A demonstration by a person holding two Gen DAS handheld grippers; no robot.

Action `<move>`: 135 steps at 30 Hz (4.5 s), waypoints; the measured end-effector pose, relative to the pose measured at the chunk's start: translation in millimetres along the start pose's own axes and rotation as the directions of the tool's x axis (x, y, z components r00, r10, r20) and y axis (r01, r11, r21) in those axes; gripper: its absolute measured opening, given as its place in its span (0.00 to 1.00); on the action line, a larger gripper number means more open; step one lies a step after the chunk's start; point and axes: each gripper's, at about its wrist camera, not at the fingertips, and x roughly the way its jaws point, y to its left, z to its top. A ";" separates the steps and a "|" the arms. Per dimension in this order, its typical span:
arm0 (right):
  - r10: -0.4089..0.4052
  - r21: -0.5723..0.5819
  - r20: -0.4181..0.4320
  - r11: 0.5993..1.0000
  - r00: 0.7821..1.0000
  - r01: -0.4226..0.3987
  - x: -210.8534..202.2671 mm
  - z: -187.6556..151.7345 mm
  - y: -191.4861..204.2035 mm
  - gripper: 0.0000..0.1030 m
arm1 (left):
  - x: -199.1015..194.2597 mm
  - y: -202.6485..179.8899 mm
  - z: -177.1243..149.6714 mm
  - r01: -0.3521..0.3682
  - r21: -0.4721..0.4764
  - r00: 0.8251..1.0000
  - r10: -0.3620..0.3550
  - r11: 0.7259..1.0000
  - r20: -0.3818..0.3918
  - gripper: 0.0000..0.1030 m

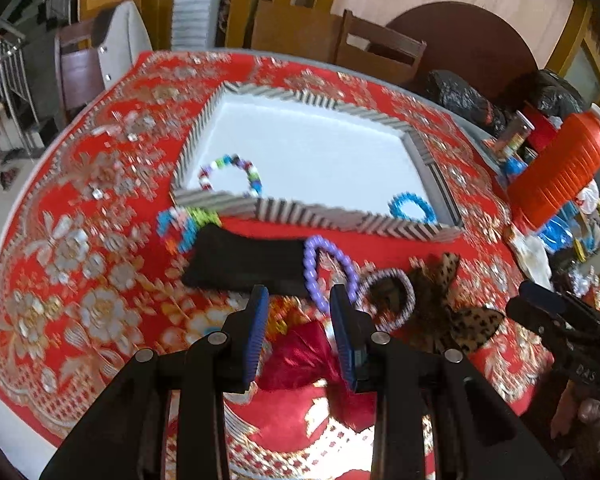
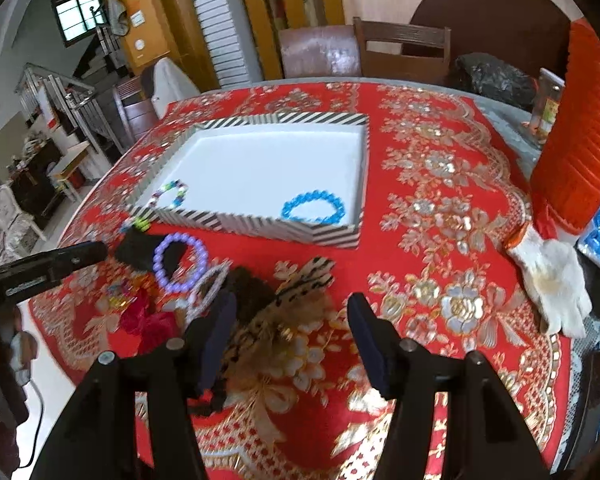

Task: Organize jewelry
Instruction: 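Lower left tool onto the red satin bow and close on it, then lift red bow with left tool while right tool grasps black bead bracelet, then carry bow and black bracelet into tray, release black bracelet onto blue bracelet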

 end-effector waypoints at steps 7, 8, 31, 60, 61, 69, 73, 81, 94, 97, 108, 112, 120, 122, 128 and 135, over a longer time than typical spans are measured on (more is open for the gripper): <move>0.148 -0.060 -0.083 0.986 0.985 -0.154 -9.3 -28.7 15.3 0.59 | 8.1 1.4 -18.0 0.064 -0.031 0.995 -0.066 0.997 -0.080 0.35; 0.177 -0.073 -0.108 0.980 0.978 -0.185 -7.2 -33.5 20.7 0.59 | 10.1 3.0 -20.7 0.080 -0.053 0.992 -0.084 0.995 -0.098 0.35; 0.196 -0.251 -0.153 0.940 0.969 -0.230 32.3 -55.7 57.9 0.06 | 36.5 15.7 -40.3 0.175 -0.435 0.955 -0.259 0.883 -0.141 0.35; 0.218 -0.238 -0.121 0.941 0.968 -0.242 19.1 -46.2 54.0 0.06 | 37.0 2.3 -28.2 0.156 -0.233 0.961 -0.202 0.960 -0.187 0.08; 0.223 -0.239 -0.114 0.940 0.968 -0.245 16.5 -44.2 54.8 0.06 | 35.8 2.1 -26.7 0.160 -0.230 0.962 -0.204 0.960 -0.181 0.08; 0.239 -0.236 -0.078 0.939 0.968 -0.251 6.0 -31.8 56.5 0.06 | 12.2 -0.2 -3.2 0.188 -0.193 0.971 -0.212 0.963 -0.112 0.08; 0.248 -0.242 -0.053 0.937 0.967 -0.253 0.2 -22.6 59.1 0.06 | 3.7 2.3 10.9 0.184 -0.176 0.977 -0.199 0.967 -0.074 0.08; 0.259 -0.227 0.014 0.941 0.966 -0.249 -11.7 6.6 55.8 0.06 | -3.1 5.4 39.7 0.160 -0.150 0.986 -0.164 0.976 -0.012 0.07; 0.185 -0.281 -0.237 0.927 0.954 -0.250 38.4 -37.3 77.2 0.40 | -0.6 16.6 45.5 0.146 -0.146 0.989 -0.148 0.978 -0.002 0.08; 0.145 -0.269 -0.255 0.939 0.956 -0.215 56.9 -50.1 75.2 0.35 | -0.6 18.1 45.6 0.143 -0.150 0.989 -0.145 0.978 -0.002 0.08; 0.205 -0.253 -0.179 0.935 0.962 -0.247 38.3 -33.9 66.1 0.06 | -6.2 25.9 56.3 0.126 -0.154 0.992 -0.124 0.980 0.026 0.08; 0.233 -0.242 -0.111 0.936 0.966 -0.254 19.3 -7.9 63.2 0.06 | -6.4 30.1 64.0 0.115 -0.155 0.993 -0.110 0.981 0.040 0.08; 0.176 -0.197 0.042 0.966 0.983 -0.165 10.2 57.9 42.0 0.06 | 5.3 35.1 95.9 0.080 -0.153 0.995 -0.071 0.985 0.069 0.08; 0.155 -0.180 0.060 0.973 0.986 -0.142 17.0 73.8 35.5 0.06 | 13.6 34.2 104.4 0.070 -0.144 0.996 -0.061 0.987 0.066 0.08; 0.097 -0.146 0.043 0.985 0.994 -0.089 52.5 113.1 20.1 0.06 | 43.9 36.9 131.3 0.017 -0.130 0.998 -0.010 0.991 0.059 0.08; 0.053 -0.056 0.026 0.997 0.998 -0.052 100.5 140.6 -4.4 0.06 | 86.7 46.1 151.5 -0.073 -0.110 0.997 0.076 0.991 0.022 0.08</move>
